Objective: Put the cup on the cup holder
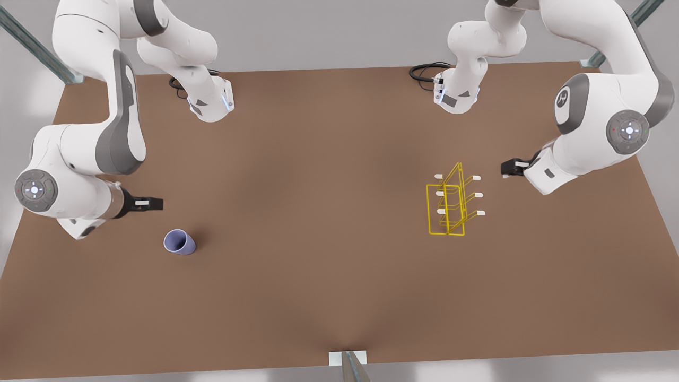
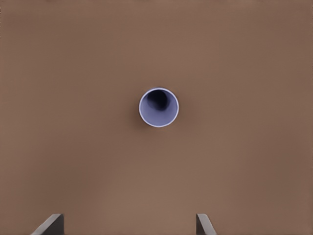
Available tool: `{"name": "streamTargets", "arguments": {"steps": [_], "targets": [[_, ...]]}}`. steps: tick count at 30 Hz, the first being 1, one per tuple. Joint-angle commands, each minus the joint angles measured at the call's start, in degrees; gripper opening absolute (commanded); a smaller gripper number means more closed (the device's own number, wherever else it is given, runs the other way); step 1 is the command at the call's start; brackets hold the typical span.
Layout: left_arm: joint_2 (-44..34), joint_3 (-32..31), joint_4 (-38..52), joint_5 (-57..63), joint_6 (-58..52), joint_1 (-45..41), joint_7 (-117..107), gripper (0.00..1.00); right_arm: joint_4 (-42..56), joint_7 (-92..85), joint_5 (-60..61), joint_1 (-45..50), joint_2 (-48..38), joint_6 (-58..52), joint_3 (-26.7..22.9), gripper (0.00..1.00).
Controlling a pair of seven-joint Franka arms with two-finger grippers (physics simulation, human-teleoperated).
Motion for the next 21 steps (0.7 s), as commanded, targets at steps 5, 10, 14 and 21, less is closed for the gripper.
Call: {"name": "streamTargets", "arguments": {"steps": [5,10,14,21], "targets": [[1.0,0.2,0.1,0.7,1.3,0.0,4.4,1.00,0.3,1.6,0.2,-1.0,2.3,9.3,0.0,1.00],[1.3,0.4,-0.1,0.1,-1.9,0.0,3.5,1.00,-2.3,1.7,0.2,1.5,6.9,17.6,0.8,1.00],[1.2,0.4,-0.1,0.1,-2.7,0.0,3.7,1.00,-11.4,3.8,0.9,2.8,8.0,28.1,1.7,1.00],[1.3,0.4,-0.1,0.1,-3.0,0.0,3.3,1.00,-11.5,3.6,0.5,0.2,15.3,31.6,1.1,1.00]]}}
